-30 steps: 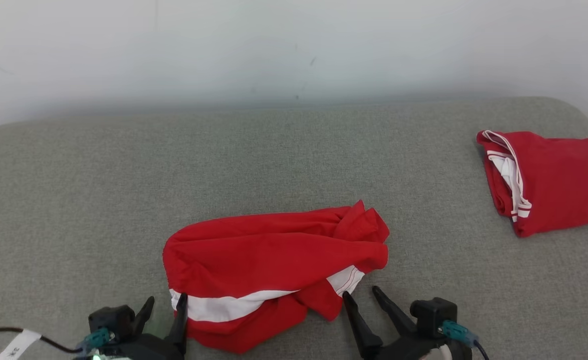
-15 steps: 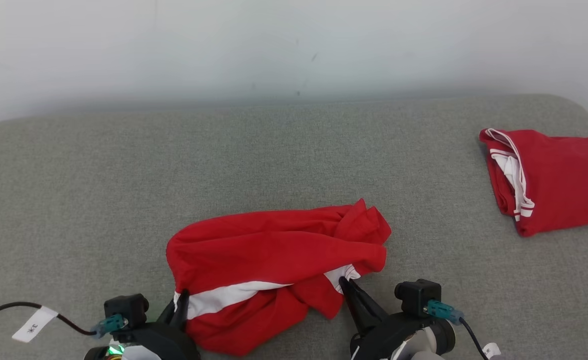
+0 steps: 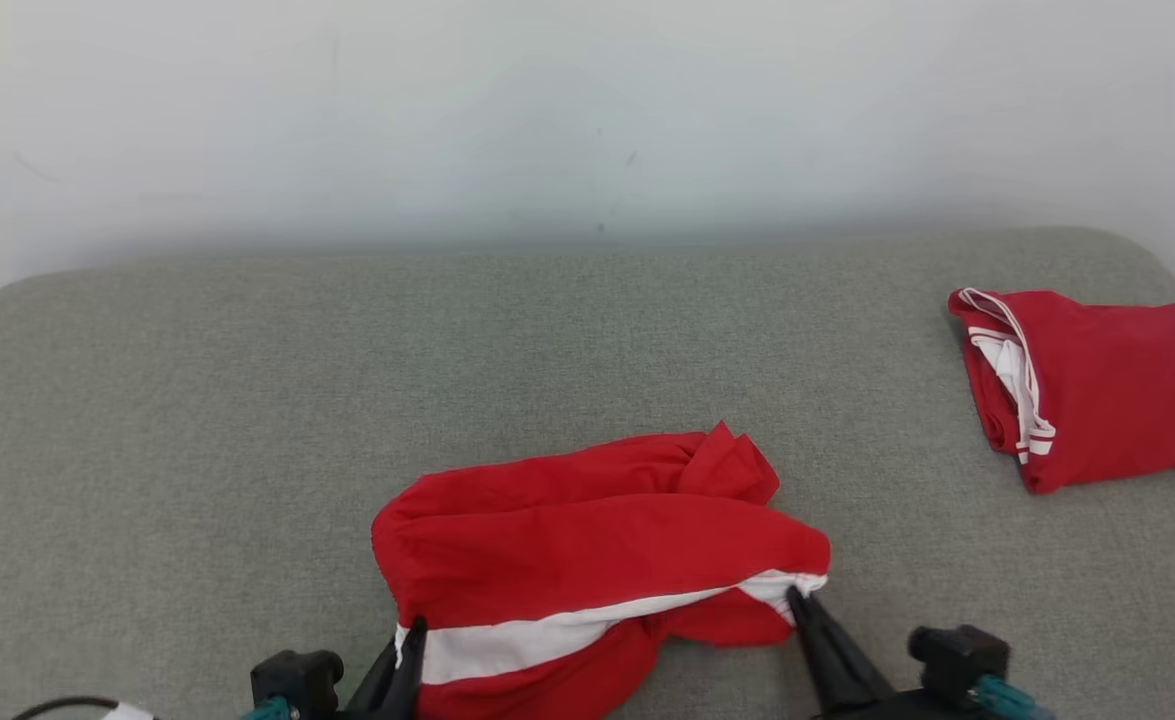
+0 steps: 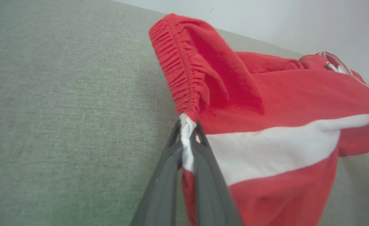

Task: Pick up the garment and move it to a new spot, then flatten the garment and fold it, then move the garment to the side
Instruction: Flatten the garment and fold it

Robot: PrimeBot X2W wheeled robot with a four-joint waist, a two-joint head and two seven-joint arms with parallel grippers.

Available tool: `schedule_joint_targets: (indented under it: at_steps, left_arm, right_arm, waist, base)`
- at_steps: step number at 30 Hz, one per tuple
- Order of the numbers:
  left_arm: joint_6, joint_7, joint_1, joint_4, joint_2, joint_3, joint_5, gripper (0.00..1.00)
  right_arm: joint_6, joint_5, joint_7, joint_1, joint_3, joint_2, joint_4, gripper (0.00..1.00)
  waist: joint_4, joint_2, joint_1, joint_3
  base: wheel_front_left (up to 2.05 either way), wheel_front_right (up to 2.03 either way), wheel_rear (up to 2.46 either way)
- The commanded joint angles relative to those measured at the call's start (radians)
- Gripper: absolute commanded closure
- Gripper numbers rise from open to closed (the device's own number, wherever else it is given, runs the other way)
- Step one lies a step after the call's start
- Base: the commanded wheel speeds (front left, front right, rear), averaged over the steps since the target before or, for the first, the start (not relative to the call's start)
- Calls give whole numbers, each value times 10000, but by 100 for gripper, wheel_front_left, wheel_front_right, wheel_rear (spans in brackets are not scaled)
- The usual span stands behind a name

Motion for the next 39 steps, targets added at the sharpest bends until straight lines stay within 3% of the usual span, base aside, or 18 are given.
schedule_joint_targets:
  at_steps: [1, 7, 13, 14, 15, 16, 17, 18, 19, 20, 30, 39]
  left_arm:
    - [127, -26, 189, -310, 72, 38, 37, 100]
    - [379, 509, 662, -1365, 27, -261, 11, 100]
    - [488, 708, 792, -1371, -28, -376, -1, 97]
    - [490, 687, 807, -1376, -58, -356, -59, 67]
    - [531, 660, 806, -1371, -57, -356, -41, 25]
    - [580, 658, 802, -1369, -33, -355, -12, 0]
    - [604, 650, 810, -1385, -8, -321, -34, 0]
    - [666, 628, 823, -1430, 46, -319, 10, 0]
    - [689, 600, 850, -1520, 99, -322, 60, 0]
    - [756, 579, 902, -1656, 129, -304, 63, 0]
    - [1045, 1357, 1447, -3081, 957, -11, -305, 0]
    - [930, 1952, 1610, -3642, 994, -87, -746, 0]
  right_arm:
    - [-21, -178, -10, 127, -194, -126, -211, 100]
    - [-21, -616, 170, 305, -1212, -332, -644, 100]
    - [-21, -806, 648, 499, -1549, -350, -640, 100]
    - [-21, -822, 704, 499, -1606, -349, -622, 100]
    - [-21, -892, 772, 504, -1658, -367, -592, 100]
    - [-23, -911, 853, 539, -1714, -375, -536, 100]
    - [-21, -910, 953, 581, -1764, -353, -462, 100]
    - [-21, -945, 991, 598, -1777, -345, -445, 82]
    - [-21, -984, 1009, 598, -1794, -357, -438, 19]
    - [-21, -1013, 1021, 616, -1808, -367, -444, 0]
    - [-21, -1159, 1019, 922, -1882, -480, -1004, 0]
    - [-21, -1212, 1314, 568, -1804, -578, -966, 0]
  waist:
    - [-40, -1, 1, 32]
    - [-123, -1, 1, 37]
    - [-119, -1, 1, 6]
    - [-114, -1, 1, 6]
    - [-109, -1, 1, 4]
    - [-102, -1, 1, 6]
    - [-95, -1, 1, 7]
    - [-87, -1, 1, 4]
    - [-79, -1, 1, -1]
    - [-73, -1, 1, -8]
    - [-85, -1, 1, 118]
    - [-234, -1, 1, 415]
  base:
    - [0, 0, 0]
    - [0, 0, 0]
    - [0, 0, 0]
    - [0, 0, 0]
    - [0, 0, 0]
    - [0, 0, 0]
    - [0, 0, 0]
    - [0, 0, 0]
    - [0, 0, 0]
    - [0, 0, 0]
    - [0, 0, 0]
    - [0, 0, 0]
